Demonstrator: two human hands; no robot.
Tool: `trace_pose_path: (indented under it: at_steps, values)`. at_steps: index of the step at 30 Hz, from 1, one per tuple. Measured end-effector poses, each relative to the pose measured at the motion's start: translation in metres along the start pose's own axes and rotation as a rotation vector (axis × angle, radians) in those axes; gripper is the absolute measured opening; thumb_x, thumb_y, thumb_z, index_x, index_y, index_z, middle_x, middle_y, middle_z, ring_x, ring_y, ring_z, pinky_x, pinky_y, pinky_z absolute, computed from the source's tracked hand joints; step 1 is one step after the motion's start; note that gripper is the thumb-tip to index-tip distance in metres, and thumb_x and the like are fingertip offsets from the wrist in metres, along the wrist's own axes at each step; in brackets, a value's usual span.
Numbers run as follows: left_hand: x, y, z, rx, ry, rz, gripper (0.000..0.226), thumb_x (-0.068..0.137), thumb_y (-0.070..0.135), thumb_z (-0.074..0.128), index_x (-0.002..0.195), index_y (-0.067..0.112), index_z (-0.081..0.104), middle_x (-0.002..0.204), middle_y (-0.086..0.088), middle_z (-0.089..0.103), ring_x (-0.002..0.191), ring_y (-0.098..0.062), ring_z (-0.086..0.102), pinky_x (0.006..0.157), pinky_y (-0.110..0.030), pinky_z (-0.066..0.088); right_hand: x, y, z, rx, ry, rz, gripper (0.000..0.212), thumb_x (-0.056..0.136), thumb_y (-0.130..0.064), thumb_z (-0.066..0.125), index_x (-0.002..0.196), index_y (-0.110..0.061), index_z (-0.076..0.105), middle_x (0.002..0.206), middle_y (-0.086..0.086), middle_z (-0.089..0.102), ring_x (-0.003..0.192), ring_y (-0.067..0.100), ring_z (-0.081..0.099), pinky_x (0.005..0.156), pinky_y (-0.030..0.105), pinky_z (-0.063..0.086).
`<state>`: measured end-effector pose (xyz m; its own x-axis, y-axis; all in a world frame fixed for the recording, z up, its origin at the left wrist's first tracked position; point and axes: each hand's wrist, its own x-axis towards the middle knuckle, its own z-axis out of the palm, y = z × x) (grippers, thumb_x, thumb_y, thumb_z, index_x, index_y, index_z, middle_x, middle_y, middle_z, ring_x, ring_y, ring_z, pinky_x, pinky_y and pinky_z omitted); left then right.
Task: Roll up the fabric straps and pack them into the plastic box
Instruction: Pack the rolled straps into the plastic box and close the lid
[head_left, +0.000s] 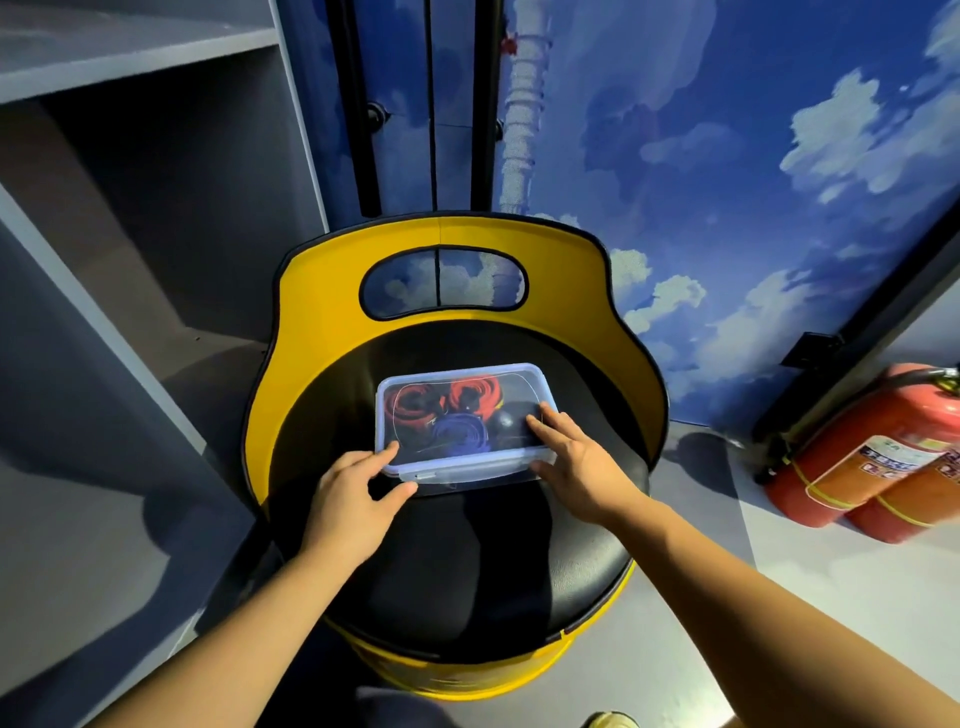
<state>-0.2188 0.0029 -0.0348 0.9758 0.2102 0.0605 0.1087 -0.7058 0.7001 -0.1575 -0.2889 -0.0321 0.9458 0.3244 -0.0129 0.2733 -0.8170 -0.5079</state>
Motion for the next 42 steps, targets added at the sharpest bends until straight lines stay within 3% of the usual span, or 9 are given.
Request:
trace_pose_path:
  at_steps: [4, 6, 9, 15, 21, 26, 29, 34, 42]
  values:
    - [0.006, 0.004, -0.006, 0.035, -0.026, 0.045, 0.067, 0.079, 0.044, 0.082, 0.139, 0.032, 0.056, 0.145, 0.006, 0.042, 0.135, -0.018, 0.043, 0.107, -0.035, 0.041, -0.003, 0.000, -0.002, 0.045, 0.041, 0.004, 0.065, 0.093, -0.031, 0.067, 0.151, -0.018, 0.042, 0.166, 0.004, 0.016, 0.149, 0.019, 0.029, 0.115, 0.017, 0.019]
    - [0.011, 0.003, -0.007, 0.075, -0.087, 0.128, 0.077, 0.078, 0.049, 0.081, 0.146, 0.040, 0.046, 0.163, 0.011, 0.018, 0.151, -0.014, 0.017, 0.118, -0.039, 0.027, -0.003, 0.002, -0.001, 0.044, 0.047, -0.007, 0.069, 0.089, -0.035, 0.070, 0.151, -0.021, 0.042, 0.166, 0.003, 0.017, 0.147, 0.018, 0.033, 0.112, 0.016, 0.022]
    - [0.019, -0.003, -0.001, 0.247, -0.195, 0.299, 0.084, 0.084, 0.051, 0.074, 0.153, 0.047, 0.027, 0.166, 0.020, -0.001, 0.153, -0.007, -0.012, 0.123, -0.041, 0.011, -0.004, 0.008, 0.007, -0.046, 0.065, -0.103, 0.077, 0.086, -0.035, 0.075, 0.153, -0.022, 0.039, 0.165, 0.006, 0.021, 0.146, 0.023, 0.036, 0.112, 0.020, 0.026]
    - [0.026, -0.016, 0.012, 0.222, -0.103, 0.428, 0.073, 0.093, 0.015, 0.069, 0.148, 0.044, 0.029, 0.160, 0.017, 0.019, 0.155, -0.014, 0.005, 0.122, -0.038, 0.018, 0.003, 0.021, 0.014, -0.098, 0.177, -0.169, 0.060, 0.092, -0.025, 0.067, 0.149, -0.028, 0.047, 0.162, 0.004, 0.031, 0.136, 0.025, 0.050, 0.105, 0.025, 0.040]
    - [0.024, -0.020, 0.023, 0.223, 0.004, 0.471, 0.070, 0.087, 0.005, 0.074, 0.147, 0.028, 0.047, 0.157, 0.006, 0.038, 0.153, -0.025, 0.020, 0.117, -0.040, 0.022, 0.007, 0.031, 0.026, -0.197, 0.274, -0.248, 0.061, 0.091, -0.014, 0.069, 0.147, -0.023, 0.049, 0.155, 0.016, 0.042, 0.121, 0.038, 0.061, 0.092, 0.043, 0.056]
    - [0.023, -0.025, 0.028, 0.294, 0.062, 0.525, 0.068, 0.084, 0.005, 0.076, 0.145, 0.022, 0.053, 0.155, -0.002, 0.044, 0.151, -0.029, 0.023, 0.116, -0.046, 0.027, 0.000, 0.036, 0.028, -0.178, 0.228, -0.347, 0.056, 0.104, -0.040, 0.043, 0.156, -0.023, 0.031, 0.164, 0.016, 0.022, 0.142, 0.037, 0.040, 0.115, 0.041, 0.038]
    - [0.021, -0.027, 0.030, 0.311, 0.088, 0.545, 0.067, 0.084, 0.006, 0.075, 0.145, 0.021, 0.053, 0.155, -0.004, 0.045, 0.151, -0.031, 0.023, 0.115, -0.048, 0.029, -0.004, 0.037, 0.028, -0.108, 0.195, -0.365, 0.066, 0.101, -0.053, 0.046, 0.158, -0.026, 0.027, 0.167, 0.010, 0.010, 0.150, 0.026, 0.028, 0.120, 0.033, 0.029]
    - [0.023, -0.028, 0.031, 0.335, 0.102, 0.555, 0.065, 0.084, 0.007, 0.076, 0.144, 0.020, 0.054, 0.153, -0.006, 0.046, 0.151, -0.032, 0.025, 0.115, -0.048, 0.029, 0.001, 0.037, 0.035, -0.060, 0.281, -0.315, 0.052, 0.103, -0.048, 0.046, 0.151, -0.027, 0.044, 0.165, 0.006, 0.023, 0.137, 0.027, 0.049, 0.109, 0.032, 0.044]
    - [0.024, -0.029, 0.029, 0.372, 0.129, 0.619, 0.069, 0.079, 0.007, 0.081, 0.143, 0.017, 0.055, 0.150, -0.009, 0.050, 0.147, -0.035, 0.032, 0.115, -0.049, 0.032, 0.001, 0.034, 0.037, -0.021, 0.309, -0.272, 0.050, 0.096, -0.038, 0.061, 0.145, -0.030, 0.052, 0.162, 0.003, 0.032, 0.130, 0.026, 0.056, 0.108, 0.025, 0.037]
